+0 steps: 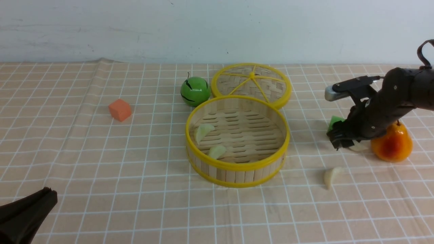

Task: Put the dumplings into the steamer on the table with the brown tablecloth.
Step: 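Reach for and grasp a dumpling lying on the table beside the steamer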

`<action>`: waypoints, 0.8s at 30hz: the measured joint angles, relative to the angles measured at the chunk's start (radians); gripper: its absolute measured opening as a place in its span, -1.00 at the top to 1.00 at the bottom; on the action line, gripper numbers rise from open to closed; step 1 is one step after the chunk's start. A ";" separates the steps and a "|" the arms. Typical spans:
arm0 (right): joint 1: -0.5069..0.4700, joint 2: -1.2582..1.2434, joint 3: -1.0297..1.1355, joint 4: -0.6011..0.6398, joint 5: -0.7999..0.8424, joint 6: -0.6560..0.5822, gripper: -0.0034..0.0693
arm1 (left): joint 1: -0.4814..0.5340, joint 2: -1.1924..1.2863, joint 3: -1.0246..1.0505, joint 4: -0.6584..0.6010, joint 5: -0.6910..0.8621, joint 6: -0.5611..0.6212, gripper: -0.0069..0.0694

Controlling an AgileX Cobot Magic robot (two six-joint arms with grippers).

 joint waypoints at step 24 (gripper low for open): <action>-0.003 -0.007 -0.006 -0.006 -0.005 0.007 0.36 | 0.000 0.000 0.000 0.000 -0.001 0.000 0.76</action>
